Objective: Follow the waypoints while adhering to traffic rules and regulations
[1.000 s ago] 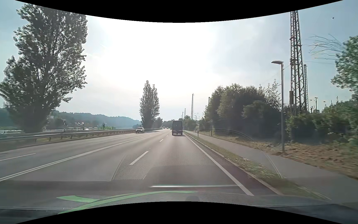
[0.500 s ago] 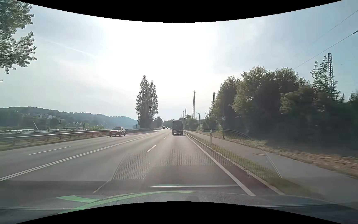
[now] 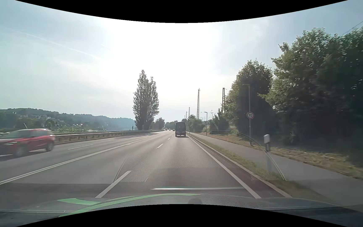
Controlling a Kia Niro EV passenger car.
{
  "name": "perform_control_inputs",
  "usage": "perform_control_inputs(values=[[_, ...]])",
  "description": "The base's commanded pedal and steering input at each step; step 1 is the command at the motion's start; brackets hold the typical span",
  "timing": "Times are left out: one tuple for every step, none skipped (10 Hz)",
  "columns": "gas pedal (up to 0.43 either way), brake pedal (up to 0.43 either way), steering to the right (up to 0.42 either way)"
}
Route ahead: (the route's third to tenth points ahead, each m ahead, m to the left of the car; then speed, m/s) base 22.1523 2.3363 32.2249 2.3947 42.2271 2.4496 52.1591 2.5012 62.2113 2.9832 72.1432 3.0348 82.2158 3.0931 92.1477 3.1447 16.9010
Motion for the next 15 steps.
perform_control_inputs(values=[[0.13, 0.0, 0.0], [0.13, 0.0, 0.001], [0.13, 0.0, 0.001], [0.13, 0.0, 0.002], [0.13, 0.0, 0.003], [0.13, 0.0, 0.003], [0.13, 0.0, 0.003], [0.138, 0.0, 0.003], [0.138, 0.0, 0.003], [0.15, 0.0, 0.003], [0.15, 0.0, 0.003], [0.15, 0.0, 0.003], [0.157, 0.0, 0.002], [0.157, 0.0, 0.002], [0.157, 0.0, 0.001]])
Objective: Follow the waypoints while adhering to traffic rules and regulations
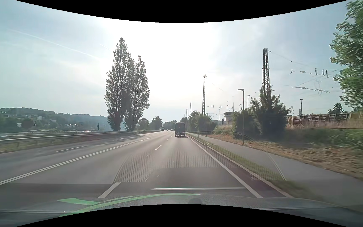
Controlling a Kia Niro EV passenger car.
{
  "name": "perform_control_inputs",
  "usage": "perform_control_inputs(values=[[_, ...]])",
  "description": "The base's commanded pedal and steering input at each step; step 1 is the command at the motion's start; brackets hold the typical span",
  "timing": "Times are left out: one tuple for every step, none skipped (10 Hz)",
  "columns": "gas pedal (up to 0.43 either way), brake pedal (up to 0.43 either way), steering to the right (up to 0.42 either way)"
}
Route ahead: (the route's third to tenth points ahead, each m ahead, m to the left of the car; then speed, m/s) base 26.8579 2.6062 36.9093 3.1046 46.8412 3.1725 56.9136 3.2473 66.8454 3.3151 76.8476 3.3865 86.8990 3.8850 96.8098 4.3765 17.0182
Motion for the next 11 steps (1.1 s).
perform_control_inputs(values=[[0.157, 0.0, 0.001], [0.157, 0.0, 0.0], [0.157, 0.0, 0.0], [0.157, 0.0, 0.0], [0.157, 0.0, 0.0], [0.157, 0.0, 0.0], [0.157, 0.0, 0.0], [0.157, 0.0, 0.001], [0.157, 0.0, 0.001], [0.157, 0.0, 0.001], [0.157, 0.0, 0.001]])
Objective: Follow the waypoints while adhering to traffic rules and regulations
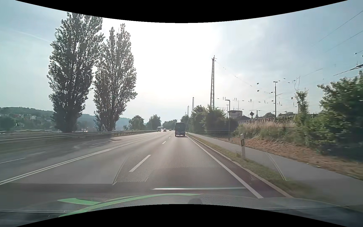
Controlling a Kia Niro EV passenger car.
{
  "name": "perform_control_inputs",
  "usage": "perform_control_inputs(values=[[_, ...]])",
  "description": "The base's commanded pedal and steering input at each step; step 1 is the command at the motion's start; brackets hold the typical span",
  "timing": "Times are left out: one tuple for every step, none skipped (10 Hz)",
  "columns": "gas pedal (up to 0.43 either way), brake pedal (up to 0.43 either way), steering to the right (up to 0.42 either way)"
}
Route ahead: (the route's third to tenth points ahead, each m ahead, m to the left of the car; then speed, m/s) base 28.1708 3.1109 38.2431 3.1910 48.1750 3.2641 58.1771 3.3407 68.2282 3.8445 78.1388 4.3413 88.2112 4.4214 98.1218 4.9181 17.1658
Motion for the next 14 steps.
perform_control_inputs(values=[[0.157, 0.0, 0.001], [0.157, 0.0, 0.0], [0.157, 0.0, 0.0], [0.157, 0.0, 0.0], [0.157, 0.0, 0.0], [0.157, 0.0, 0.0], [0.157, 0.0, 0.0], [0.157, 0.0, 0.0], [0.157, 0.0, 0.0], [0.157, 0.0, 0.001], [0.157, 0.0, 0.001], [0.157, 0.0, 0.001], [0.157, 0.0, 0.001], [0.157, 0.0, 0.001]])
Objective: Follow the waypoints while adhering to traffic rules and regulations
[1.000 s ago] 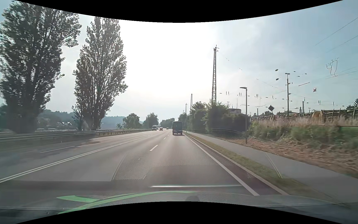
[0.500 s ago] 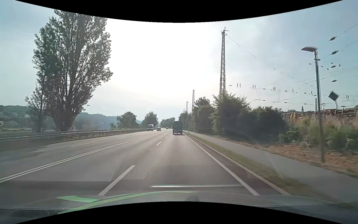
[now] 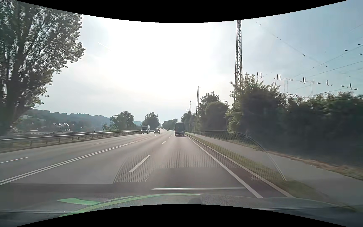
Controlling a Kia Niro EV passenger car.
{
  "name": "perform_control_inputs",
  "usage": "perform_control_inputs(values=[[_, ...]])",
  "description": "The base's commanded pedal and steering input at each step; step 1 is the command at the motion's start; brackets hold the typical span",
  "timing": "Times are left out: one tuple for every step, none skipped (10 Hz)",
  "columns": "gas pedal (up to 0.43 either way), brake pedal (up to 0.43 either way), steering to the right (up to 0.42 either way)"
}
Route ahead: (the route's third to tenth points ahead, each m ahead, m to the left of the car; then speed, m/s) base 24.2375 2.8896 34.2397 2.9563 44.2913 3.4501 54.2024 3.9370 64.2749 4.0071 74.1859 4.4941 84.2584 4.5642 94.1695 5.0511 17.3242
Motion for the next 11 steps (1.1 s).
perform_control_inputs(values=[[0.157, 0.0, 0.001], [0.157, 0.0, 0.001], [0.157, 0.0, 0.0], [0.157, 0.0, 0.001], [0.157, 0.0, 0.001], [0.157, 0.0, 0.0], [0.157, 0.0, 0.0], [0.157, 0.0, 0.0], [0.157, 0.0, 0.0], [0.157, 0.0, 0.0], [0.157, 0.0, 0.0]])
